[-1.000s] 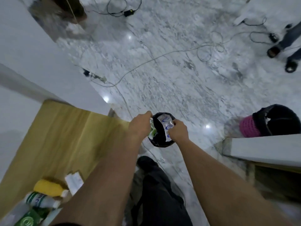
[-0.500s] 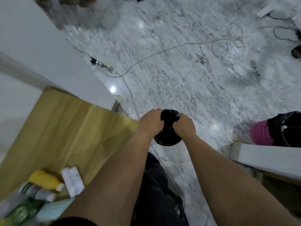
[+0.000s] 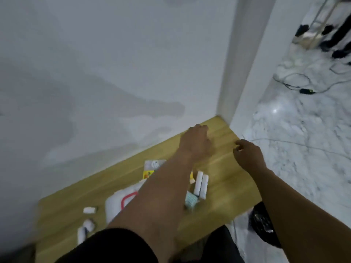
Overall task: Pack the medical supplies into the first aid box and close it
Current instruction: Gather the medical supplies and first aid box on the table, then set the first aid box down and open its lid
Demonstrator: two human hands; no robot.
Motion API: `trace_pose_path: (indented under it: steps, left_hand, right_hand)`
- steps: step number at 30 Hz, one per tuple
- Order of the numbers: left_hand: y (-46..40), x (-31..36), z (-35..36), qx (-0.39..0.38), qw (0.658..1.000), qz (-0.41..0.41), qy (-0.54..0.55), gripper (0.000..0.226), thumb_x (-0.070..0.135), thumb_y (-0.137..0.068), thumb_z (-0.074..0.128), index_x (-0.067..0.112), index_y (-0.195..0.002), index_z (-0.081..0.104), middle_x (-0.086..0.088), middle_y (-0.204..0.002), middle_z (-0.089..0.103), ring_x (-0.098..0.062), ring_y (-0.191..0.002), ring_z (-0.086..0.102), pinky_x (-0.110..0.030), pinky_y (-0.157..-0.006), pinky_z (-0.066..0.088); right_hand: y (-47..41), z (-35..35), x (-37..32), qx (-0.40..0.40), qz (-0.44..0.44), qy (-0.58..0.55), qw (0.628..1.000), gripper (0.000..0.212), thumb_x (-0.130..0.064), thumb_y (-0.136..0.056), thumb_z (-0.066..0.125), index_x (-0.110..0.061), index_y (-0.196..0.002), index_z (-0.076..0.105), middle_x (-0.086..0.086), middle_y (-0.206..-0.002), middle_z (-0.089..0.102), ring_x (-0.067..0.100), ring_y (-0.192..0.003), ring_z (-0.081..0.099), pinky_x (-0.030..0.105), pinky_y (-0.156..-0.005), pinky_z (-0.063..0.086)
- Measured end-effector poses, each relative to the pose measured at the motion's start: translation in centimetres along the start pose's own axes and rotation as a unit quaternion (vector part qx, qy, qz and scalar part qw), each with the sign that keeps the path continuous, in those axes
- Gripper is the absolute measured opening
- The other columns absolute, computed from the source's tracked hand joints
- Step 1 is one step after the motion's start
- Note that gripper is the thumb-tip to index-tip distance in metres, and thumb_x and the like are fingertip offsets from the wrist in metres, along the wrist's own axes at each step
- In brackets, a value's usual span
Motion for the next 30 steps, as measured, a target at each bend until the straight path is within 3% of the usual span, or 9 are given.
trace_pose_path:
  steps: [6, 13, 19, 25, 30]
  left_hand:
    - [10.1, -14.1, -6.1, 0.063, 0.987, -0.145, 0.009, 0.051, 0.038, -0.096, 0.057, 0.023, -0.144, 0.052, -0.004, -0.138, 0.055, -0.027, -0.126, 0.054, -0.039, -0.093, 0.047]
    - [19.7, -24.1, -2.5, 0.086, 0.964, -0.249, 0.022, 0.048, 0.040, -0.093, 0.062, 0.022, -0.138, 0.060, -0.005, -0.131, 0.060, -0.027, -0.124, 0.058, -0.040, -0.096, 0.049]
    - [22.0, -29.0, 0.6, 0.120, 0.955, -0.270, 0.027, 0.046, 0.048, -0.089, 0.065, 0.026, -0.130, 0.065, 0.001, -0.128, 0.067, -0.022, -0.118, 0.062, -0.040, -0.097, 0.051]
    - [24.2, -29.5, 0.6, 0.216, 0.947, -0.237, -0.002, 0.047, 0.054, -0.090, 0.063, 0.022, -0.122, 0.071, 0.000, -0.125, 0.070, -0.022, -0.116, 0.064, -0.041, -0.099, 0.051]
    - [30.5, -26.4, 4.9, 0.280, 0.933, -0.204, 0.100, 0.063, 0.059, -0.093, 0.061, 0.020, -0.142, 0.058, -0.005, -0.148, 0.055, -0.025, -0.133, 0.053, -0.043, -0.109, 0.043]
  right_hand:
    - [3.0, 7.1, -15.1, -0.054, -0.199, 0.014, 0.978, 0.033, -0.017, -0.091, 0.069, -0.011, -0.123, 0.071, 0.009, -0.107, 0.075, 0.032, -0.103, 0.069, 0.037, -0.091, 0.052]
    - [8.2, 17.4, -24.0, -0.128, -0.334, 0.046, 0.933, 0.033, -0.027, -0.095, 0.065, -0.019, -0.127, 0.069, 0.004, -0.115, 0.072, 0.024, -0.107, 0.066, 0.036, -0.091, 0.053]
    - [10.5, 23.2, -26.1, -0.100, -0.430, 0.069, 0.894, 0.031, -0.031, -0.095, 0.064, -0.021, -0.124, 0.071, 0.001, -0.113, 0.072, 0.022, -0.105, 0.066, 0.039, -0.091, 0.054]
    - [13.6, 22.9, -26.2, -0.009, -0.541, 0.064, 0.839, 0.030, -0.035, -0.096, 0.064, -0.019, -0.119, 0.073, 0.000, -0.110, 0.074, 0.021, -0.103, 0.067, 0.041, -0.093, 0.054]
    - [20.3, 22.7, -20.6, 0.014, -0.588, 0.074, 0.806, 0.046, -0.056, -0.096, 0.057, -0.024, -0.126, 0.069, 0.000, -0.118, 0.069, 0.019, -0.107, 0.064, 0.040, -0.092, 0.053]
Point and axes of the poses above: each hand's wrist, its own y-axis away from the middle knuckle, its own z-axis out of the palm, x = y × z, the point moved 6 cm from there along -y, towards the middle knuckle
